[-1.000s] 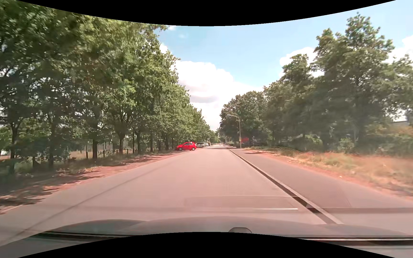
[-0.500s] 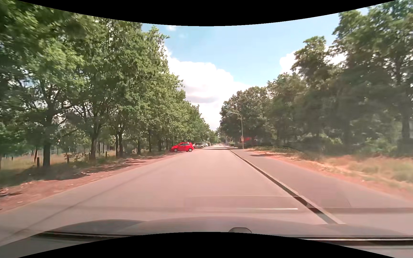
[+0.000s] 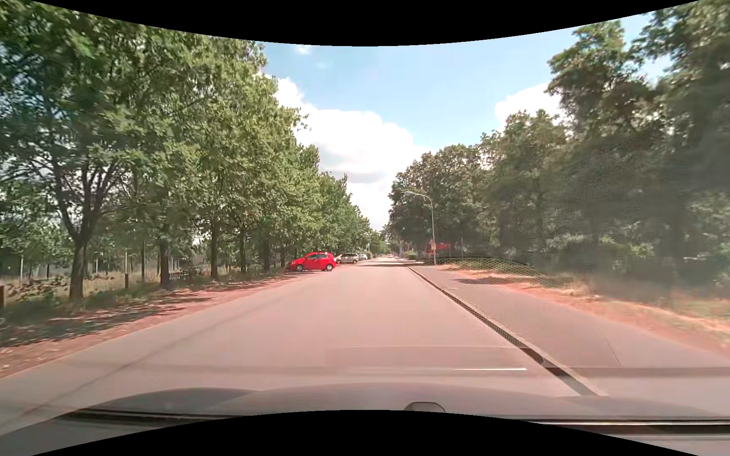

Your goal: Follow the waypoints while adhering to traffic rules and regulations

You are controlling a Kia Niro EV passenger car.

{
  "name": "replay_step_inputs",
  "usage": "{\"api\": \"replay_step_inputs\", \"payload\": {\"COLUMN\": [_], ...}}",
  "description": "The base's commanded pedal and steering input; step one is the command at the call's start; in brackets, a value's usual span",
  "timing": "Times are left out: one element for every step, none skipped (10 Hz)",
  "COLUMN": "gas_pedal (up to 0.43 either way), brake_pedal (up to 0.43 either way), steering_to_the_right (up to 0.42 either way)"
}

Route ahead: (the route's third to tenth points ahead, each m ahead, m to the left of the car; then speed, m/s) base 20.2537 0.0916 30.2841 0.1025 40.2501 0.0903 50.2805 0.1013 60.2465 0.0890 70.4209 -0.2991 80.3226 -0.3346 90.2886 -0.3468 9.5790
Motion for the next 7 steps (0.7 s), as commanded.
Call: {"api": "replay_step_inputs", "payload": {"gas_pedal": [0.02,0.02,0.02,0.02,0.02,0.02,0.02], "brake_pedal": [0.0,0.0,0.0,0.0,0.0,0.0,0.0], "steering_to_the_right": [-0.005,-0.005,-0.005,-0.005,-0.005,-0.004,-0.003]}}
